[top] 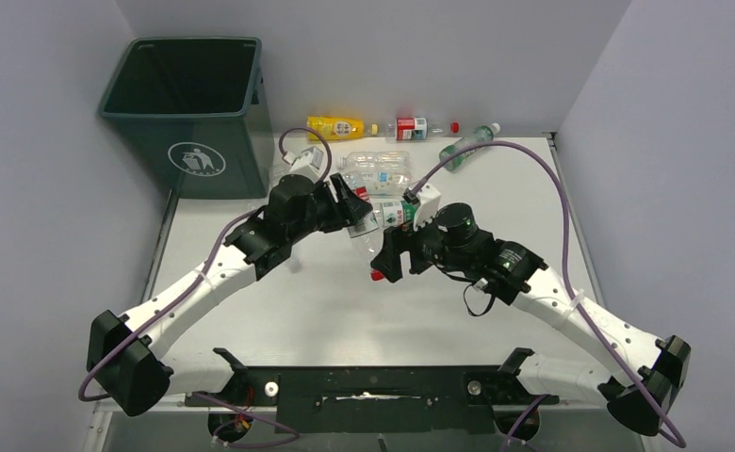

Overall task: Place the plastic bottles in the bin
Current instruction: Place the plastic bottle in the trash bin.

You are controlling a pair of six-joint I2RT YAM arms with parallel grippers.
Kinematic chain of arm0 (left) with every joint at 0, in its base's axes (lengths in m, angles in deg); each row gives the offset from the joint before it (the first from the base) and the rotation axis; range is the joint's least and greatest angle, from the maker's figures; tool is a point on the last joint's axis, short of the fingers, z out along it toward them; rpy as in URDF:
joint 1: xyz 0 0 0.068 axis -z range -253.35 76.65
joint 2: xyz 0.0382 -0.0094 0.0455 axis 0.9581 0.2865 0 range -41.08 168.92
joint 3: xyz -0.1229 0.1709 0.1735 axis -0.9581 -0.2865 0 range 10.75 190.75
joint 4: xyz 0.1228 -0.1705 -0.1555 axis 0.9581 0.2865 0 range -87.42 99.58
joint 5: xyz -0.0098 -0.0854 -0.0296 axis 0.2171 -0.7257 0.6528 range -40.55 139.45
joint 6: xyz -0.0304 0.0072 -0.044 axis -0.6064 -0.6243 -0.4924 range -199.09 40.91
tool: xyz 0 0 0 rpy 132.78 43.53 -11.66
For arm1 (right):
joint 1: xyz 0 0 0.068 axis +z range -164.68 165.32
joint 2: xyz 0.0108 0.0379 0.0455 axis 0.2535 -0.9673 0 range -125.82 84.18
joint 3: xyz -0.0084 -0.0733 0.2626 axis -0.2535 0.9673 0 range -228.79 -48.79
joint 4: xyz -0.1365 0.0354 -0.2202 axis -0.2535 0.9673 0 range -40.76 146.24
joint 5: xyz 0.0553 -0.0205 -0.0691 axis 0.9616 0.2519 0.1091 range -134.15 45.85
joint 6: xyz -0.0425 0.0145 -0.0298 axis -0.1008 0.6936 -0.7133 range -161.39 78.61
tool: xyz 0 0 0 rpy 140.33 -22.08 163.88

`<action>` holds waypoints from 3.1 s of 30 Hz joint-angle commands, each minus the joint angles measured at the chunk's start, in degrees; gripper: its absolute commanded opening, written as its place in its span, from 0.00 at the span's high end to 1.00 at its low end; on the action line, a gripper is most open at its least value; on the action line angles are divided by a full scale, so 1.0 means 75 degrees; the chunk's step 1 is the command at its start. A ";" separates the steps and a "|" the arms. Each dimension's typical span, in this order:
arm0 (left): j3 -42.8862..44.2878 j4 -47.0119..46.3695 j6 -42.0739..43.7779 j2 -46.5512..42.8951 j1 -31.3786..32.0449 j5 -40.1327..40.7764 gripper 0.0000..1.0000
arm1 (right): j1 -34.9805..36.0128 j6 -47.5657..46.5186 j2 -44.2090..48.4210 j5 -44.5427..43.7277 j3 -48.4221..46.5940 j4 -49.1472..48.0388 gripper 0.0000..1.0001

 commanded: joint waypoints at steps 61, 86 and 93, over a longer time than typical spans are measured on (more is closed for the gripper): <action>0.8973 0.0534 0.3084 0.4246 -0.6949 -0.1407 0.43 | -0.0101 0.0719 0.0184 0.0025 0.1396 -0.0587 0.06; 0.8868 0.1995 0.2636 0.4131 -0.6943 -0.2183 0.14 | -0.0535 0.0730 -0.0209 -0.1036 0.0722 0.0519 0.02; 0.7423 0.2052 0.2639 0.2845 -0.6400 -0.2825 0.14 | -0.1513 0.1291 -0.0322 -0.2081 0.0509 0.1556 0.02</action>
